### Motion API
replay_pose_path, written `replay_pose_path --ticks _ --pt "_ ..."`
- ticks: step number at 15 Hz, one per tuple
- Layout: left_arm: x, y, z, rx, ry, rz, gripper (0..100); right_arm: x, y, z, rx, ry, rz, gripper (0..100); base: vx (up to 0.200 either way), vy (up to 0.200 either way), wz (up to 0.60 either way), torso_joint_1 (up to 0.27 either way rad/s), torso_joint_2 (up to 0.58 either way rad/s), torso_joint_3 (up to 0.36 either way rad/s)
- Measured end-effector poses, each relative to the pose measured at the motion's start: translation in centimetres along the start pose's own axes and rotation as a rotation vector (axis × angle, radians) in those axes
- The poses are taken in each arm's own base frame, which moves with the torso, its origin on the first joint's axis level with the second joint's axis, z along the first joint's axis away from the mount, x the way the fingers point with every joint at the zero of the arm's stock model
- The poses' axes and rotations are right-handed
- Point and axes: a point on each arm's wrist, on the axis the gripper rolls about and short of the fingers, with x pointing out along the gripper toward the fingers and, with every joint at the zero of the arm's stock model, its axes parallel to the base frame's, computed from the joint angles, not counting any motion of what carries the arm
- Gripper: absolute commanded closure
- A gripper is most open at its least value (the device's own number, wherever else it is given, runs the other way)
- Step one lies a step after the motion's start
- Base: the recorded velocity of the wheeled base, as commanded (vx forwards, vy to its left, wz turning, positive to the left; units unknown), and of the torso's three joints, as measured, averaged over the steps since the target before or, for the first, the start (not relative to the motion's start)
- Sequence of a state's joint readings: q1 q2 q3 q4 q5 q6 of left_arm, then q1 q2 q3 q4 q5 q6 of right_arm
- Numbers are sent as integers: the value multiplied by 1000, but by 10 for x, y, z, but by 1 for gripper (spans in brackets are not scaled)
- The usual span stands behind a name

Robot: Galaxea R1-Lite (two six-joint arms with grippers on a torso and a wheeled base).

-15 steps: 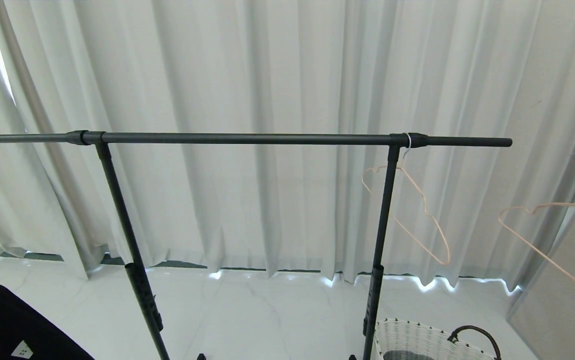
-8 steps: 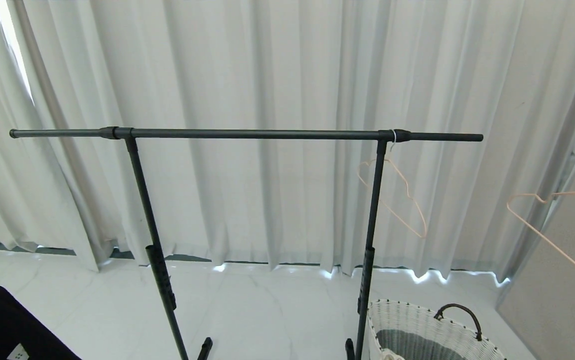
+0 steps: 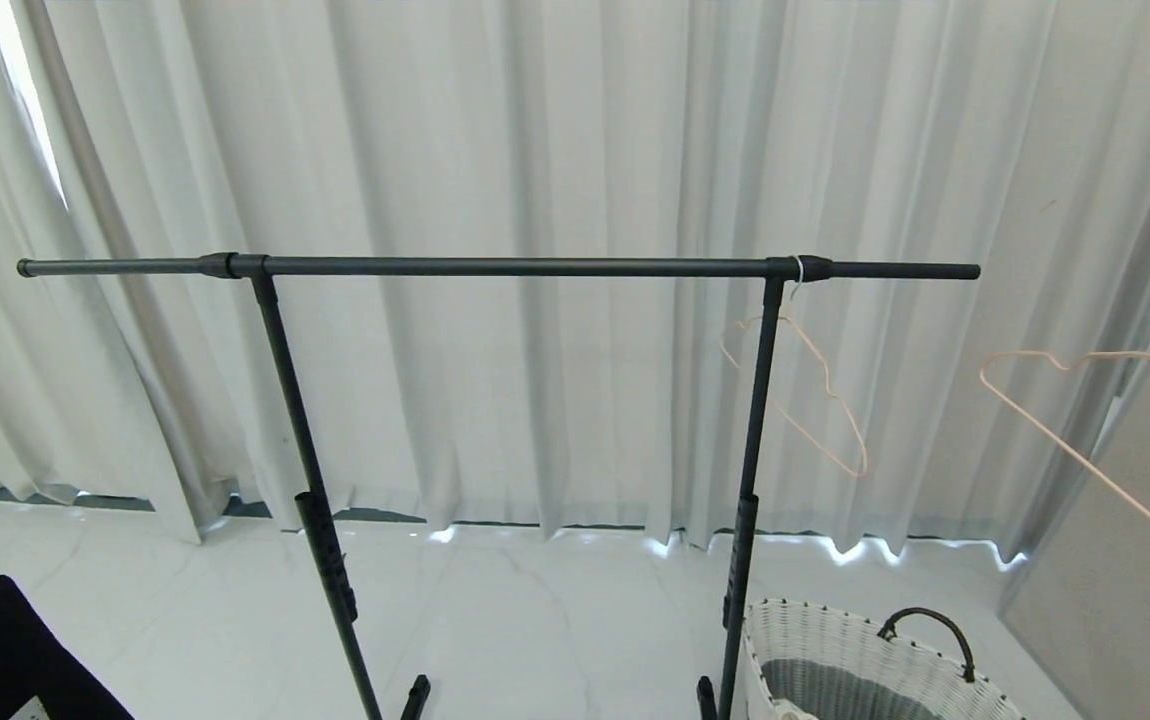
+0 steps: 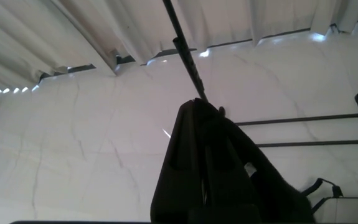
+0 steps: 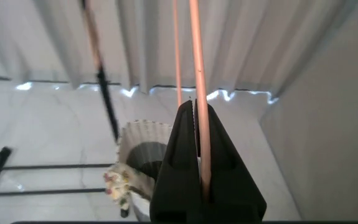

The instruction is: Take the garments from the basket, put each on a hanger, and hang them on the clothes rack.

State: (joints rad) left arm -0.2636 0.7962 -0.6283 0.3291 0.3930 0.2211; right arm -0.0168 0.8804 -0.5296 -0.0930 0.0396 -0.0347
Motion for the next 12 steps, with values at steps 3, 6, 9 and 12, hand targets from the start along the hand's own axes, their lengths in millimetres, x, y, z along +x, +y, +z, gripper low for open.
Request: replay_pose_path --ticks 3,6,9,12 --pt "0 0 0 0 0 0 100 -10 2 4 -1 -54 89 100 0 200 0 -1 7 4" --pt "0 0 0 0 0 -1 100 -17 5 6 -7 -86 156 100 0 200 0 -1 2 6" --pt "1 0 -1 2 4 -2 100 -19 10 6 -19 -92 223 100 0 133 0 2 0 5" --pt "2 -2 -4 7 13 -6 100 -16 24 5 -53 -71 396 100 0 0 0 0 0 0"
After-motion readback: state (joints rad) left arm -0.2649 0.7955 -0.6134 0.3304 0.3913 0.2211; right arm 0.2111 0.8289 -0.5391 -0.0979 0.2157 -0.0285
